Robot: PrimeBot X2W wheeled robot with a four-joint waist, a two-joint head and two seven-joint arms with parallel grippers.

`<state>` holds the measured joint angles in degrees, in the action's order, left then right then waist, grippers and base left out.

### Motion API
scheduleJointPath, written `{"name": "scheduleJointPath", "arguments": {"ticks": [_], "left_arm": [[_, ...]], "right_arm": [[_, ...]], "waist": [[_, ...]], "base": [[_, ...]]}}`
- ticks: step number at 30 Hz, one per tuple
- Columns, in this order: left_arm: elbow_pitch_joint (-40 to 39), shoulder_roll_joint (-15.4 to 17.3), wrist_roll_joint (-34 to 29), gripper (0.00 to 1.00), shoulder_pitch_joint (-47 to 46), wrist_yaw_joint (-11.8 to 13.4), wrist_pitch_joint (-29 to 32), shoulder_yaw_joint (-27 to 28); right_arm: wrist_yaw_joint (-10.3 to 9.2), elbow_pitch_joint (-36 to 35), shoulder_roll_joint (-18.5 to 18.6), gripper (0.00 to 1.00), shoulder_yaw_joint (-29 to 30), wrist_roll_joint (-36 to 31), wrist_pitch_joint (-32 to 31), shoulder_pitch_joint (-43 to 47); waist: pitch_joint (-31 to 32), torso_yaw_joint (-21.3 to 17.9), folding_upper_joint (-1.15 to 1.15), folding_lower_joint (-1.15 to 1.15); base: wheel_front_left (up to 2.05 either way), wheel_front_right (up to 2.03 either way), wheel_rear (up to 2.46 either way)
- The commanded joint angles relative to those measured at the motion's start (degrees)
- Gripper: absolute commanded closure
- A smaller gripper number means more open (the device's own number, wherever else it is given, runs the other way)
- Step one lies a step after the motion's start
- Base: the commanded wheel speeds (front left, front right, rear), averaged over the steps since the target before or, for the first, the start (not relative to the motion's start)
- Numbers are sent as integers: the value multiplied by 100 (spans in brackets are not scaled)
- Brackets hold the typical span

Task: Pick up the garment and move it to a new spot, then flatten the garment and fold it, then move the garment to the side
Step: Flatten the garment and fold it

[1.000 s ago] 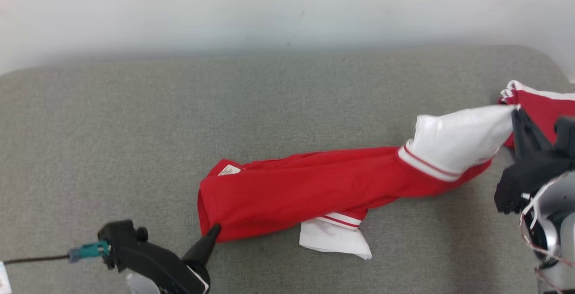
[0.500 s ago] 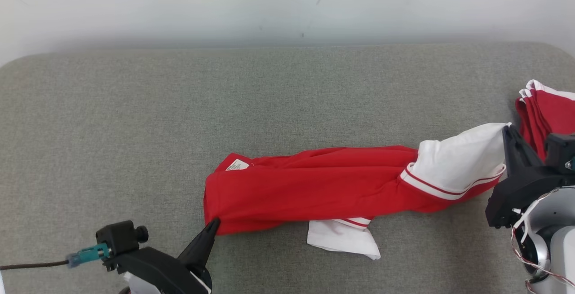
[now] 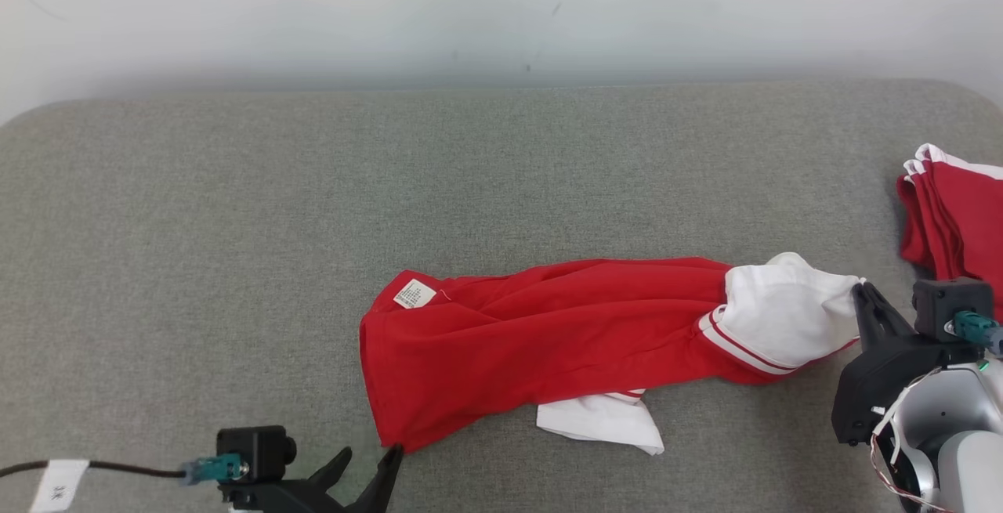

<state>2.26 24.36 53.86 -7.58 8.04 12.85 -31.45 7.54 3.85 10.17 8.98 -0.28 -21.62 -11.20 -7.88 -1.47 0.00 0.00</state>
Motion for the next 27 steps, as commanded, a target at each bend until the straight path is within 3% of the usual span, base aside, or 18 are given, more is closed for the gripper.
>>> {"name": "scheduleJointPath", "arguments": {"ticks": [1,13,14,15,16,18,21,23,25,27], "left_arm": [[60,37,-105,0,-131,-49,1,-69],[362,-40,-390,0,-469,-272,35,-376],[374,-48,-399,10,-487,-303,47,-414],[384,-61,-398,33,-507,-298,52,-425],[383,-65,-399,47,-526,-316,42,-425],[377,-62,-375,69,-526,-328,61,-431],[343,-2,-356,77,-490,-317,96,-433],[321,23,-336,90,-462,-323,118,-434],[298,35,-318,91,-429,-325,134,-442],[258,28,-272,100,-391,-344,166,-454]], "right_arm": [[-13,19,8,100,-6,12,34,66],[-13,53,-1,100,-60,28,28,-19],[-13,45,-7,100,-63,25,30,-18],[-13,38,-16,100,-63,25,27,-18],[-13,34,-17,100,-60,25,27,-23],[-13,43,-12,100,-47,34,37,-29],[-13,60,-22,100,-25,24,49,-31],[-13,67,-39,100,-15,8,44,-15],[-13,80,-44,100,-15,6,38,-4],[-13,84,-57,100,-25,3,30,6]], "waist": [[0,0,0,0],[-10,-78,0,0],[-14,-85,0,0],[-18,-92,0,0],[-21,-99,0,0],[-25,-108,0,0],[-25,-109,0,0],[-17,-106,0,0],[-6,-102,0,0],[5,-98,0,0]], "base": [[0,0,0],[0,0,0],[0,0,0],[0,0,0],[0,0,0],[0,0,0],[0,0,0],[0,0,0],[0,0,0],[0,0,0]]}}
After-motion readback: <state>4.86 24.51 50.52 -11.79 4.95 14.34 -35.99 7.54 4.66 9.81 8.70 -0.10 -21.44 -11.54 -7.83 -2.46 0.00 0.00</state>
